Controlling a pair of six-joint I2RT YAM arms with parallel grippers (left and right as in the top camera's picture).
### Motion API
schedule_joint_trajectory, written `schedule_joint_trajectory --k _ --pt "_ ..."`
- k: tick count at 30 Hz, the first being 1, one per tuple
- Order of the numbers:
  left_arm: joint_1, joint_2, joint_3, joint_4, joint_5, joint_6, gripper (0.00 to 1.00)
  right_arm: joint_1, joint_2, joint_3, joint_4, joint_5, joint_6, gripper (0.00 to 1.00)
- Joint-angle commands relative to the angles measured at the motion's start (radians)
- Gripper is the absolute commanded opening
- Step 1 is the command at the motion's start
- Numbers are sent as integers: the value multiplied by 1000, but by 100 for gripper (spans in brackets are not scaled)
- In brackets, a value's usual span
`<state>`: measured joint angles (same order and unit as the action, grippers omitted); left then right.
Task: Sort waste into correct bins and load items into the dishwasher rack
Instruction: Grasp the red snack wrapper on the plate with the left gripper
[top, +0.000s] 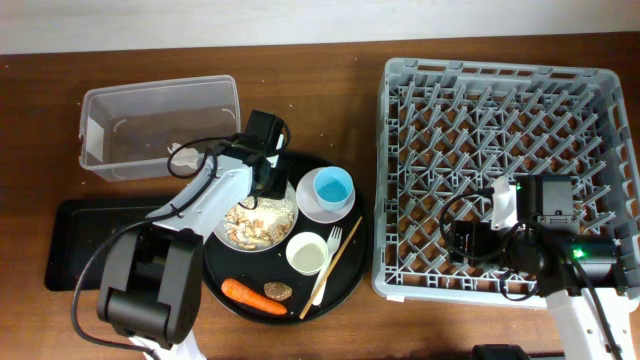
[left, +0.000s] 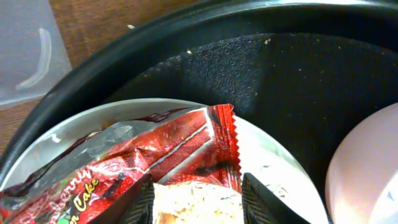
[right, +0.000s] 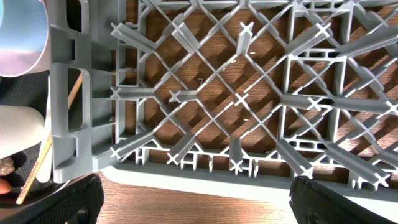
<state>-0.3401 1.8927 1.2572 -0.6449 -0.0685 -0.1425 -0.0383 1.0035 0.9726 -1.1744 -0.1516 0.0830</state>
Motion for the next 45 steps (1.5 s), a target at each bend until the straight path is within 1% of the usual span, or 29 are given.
schedule_joint_trajectory --k 1,5,17,22,26,28,36,38,40,43,45 --pt "0 3 17 -11 -19 10 45 5 -1 17 0 5 8 99" --pt "0 -1 62 -56 -31 9 45 5 -1 17 0 5 8 99" --pt "-4 0 62 -44 -59 9 45 5 -1 17 4 5 8 99" --pt "-34 0 62 -23 -107 9 45 5 -1 17 4 5 8 99" --pt "-76 0 62 -21 -214 9 45 5 -1 17 4 5 8 99" --pt "-84 4 62 -21 -242 9 45 5 -1 17 4 5 8 99" --pt "-88 42 62 -22 -246 9 44 5 -1 17 3 5 8 99" --pt "-88 47 62 -22 -246 9 40 5 -1 17 3 5 8 99" --pt "-88 52 62 -24 -246 9 34 5 -1 17 3 5 8 99" --pt "-88 64 62 -25 -246 9 31 5 -1 17 3 5 8 99" --pt "-88 71 62 -28 -246 10 24 5 -1 17 3 5 8 98"
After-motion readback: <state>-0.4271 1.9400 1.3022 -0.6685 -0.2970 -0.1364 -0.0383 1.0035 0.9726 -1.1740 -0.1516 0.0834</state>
